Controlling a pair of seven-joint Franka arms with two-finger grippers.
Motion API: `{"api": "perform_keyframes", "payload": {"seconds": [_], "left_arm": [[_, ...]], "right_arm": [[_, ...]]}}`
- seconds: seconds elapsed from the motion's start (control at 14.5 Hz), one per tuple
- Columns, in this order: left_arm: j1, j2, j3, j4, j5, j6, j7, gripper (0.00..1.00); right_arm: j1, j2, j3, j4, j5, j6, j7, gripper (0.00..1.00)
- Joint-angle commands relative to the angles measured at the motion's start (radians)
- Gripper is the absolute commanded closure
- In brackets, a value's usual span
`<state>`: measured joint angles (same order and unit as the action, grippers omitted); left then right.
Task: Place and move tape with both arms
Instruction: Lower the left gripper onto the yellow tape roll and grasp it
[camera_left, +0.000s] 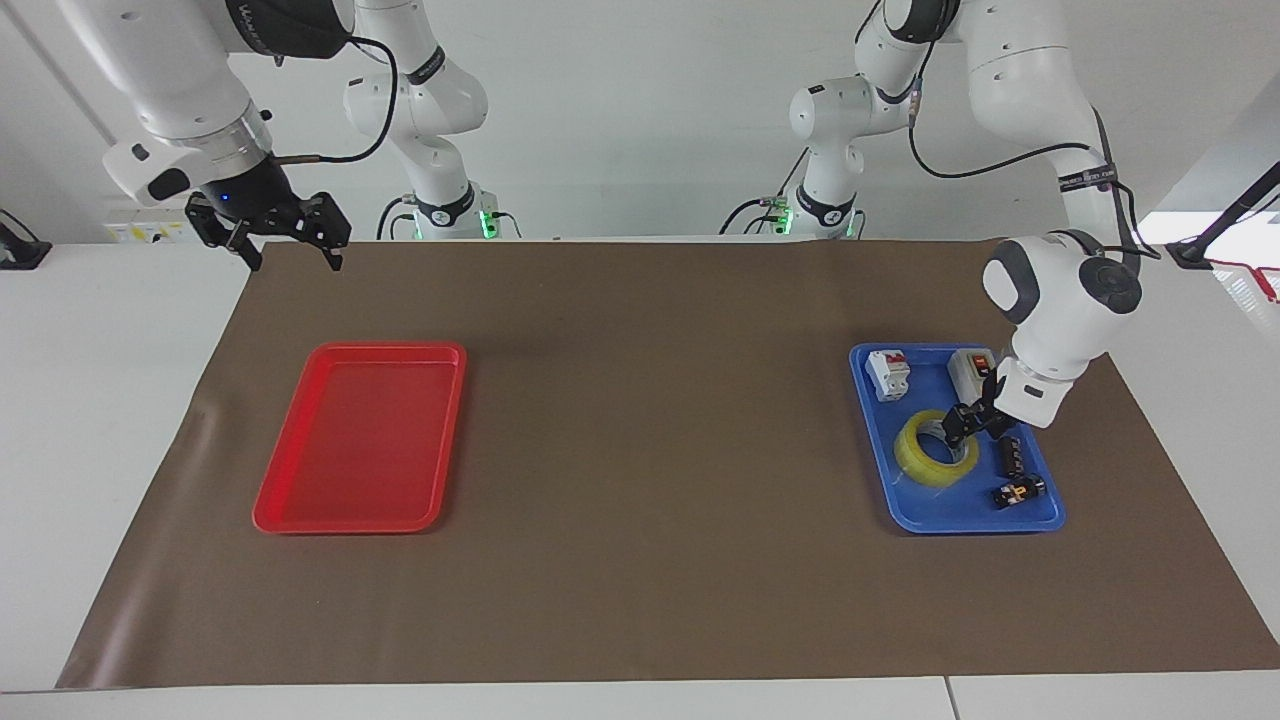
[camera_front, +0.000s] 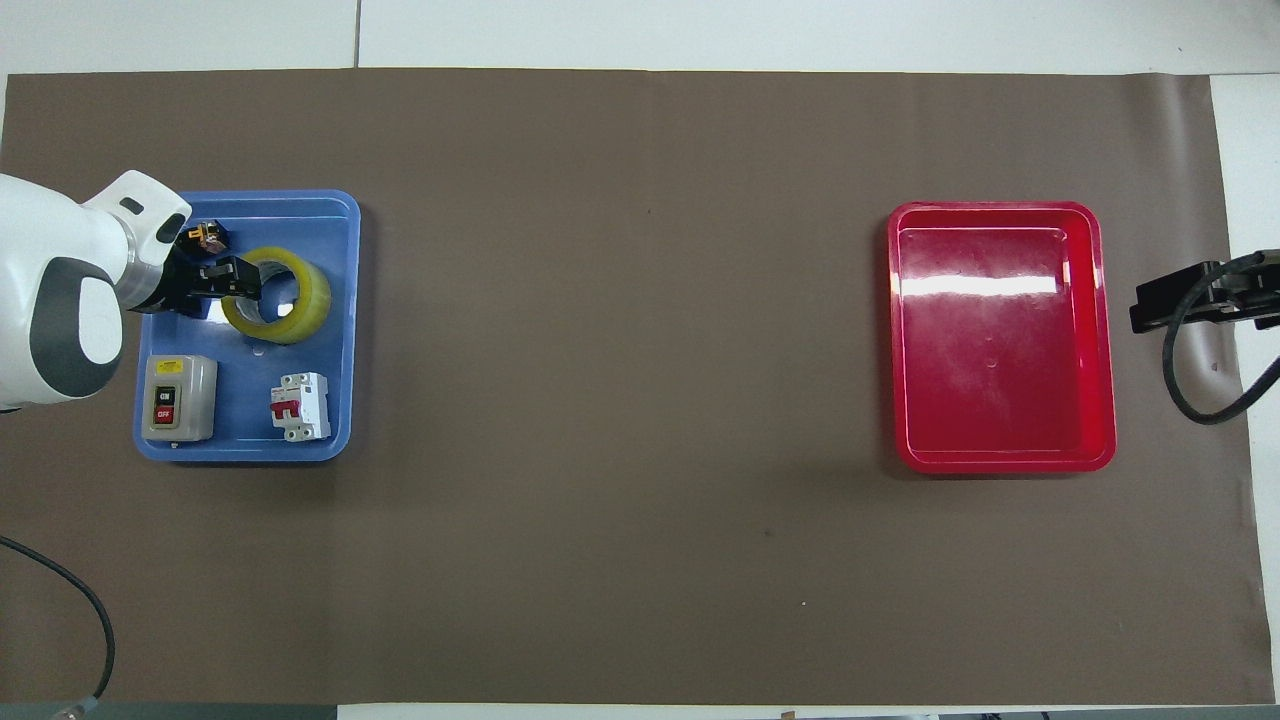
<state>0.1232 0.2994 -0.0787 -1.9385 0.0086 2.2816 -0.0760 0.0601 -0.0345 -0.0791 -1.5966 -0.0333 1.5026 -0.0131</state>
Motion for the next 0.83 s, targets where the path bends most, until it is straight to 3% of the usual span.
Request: {"api": "perform_keyframes", "payload": {"seconds": [0.0, 0.28, 0.35, 0.55, 0.69, 0.76], "left_arm": [[-0.011, 0.006, 0.008, -0.008, 0.004, 0.018, -0.018, 0.44], [-0.017, 0.007, 0.008, -0.020, 0.004, 0.019, -0.018, 0.49], [-0.017, 0.007, 0.008, -0.020, 0.004, 0.018, -0.018, 0.57], [-0.028, 0.007, 0.008, -0.016, 0.004, 0.004, -0.038, 0.99], [-0.028, 0.007, 0.010, 0.045, 0.002, -0.065, -0.039, 1.00], [-0.028, 0.029, 0.010, 0.135, 0.002, -0.159, -0.039, 1.00]], "right_arm": [[-0.005, -0.002, -0.004, -0.006, -0.002, 0.013, -0.002, 0.00], [-0.006, -0.002, -0.005, -0.005, -0.002, 0.014, -0.002, 0.00], [-0.003, -0.002, -0.005, -0.006, -0.002, 0.013, -0.001, 0.00], [0.003, -0.002, -0.005, -0.003, -0.002, 0.022, -0.001, 0.00], [-0.006, -0.002, -0.007, -0.006, 0.000, 0.022, -0.008, 0.00], [-0.005, -0.002, -0.008, -0.005, 0.000, 0.024, -0.007, 0.00]]}}
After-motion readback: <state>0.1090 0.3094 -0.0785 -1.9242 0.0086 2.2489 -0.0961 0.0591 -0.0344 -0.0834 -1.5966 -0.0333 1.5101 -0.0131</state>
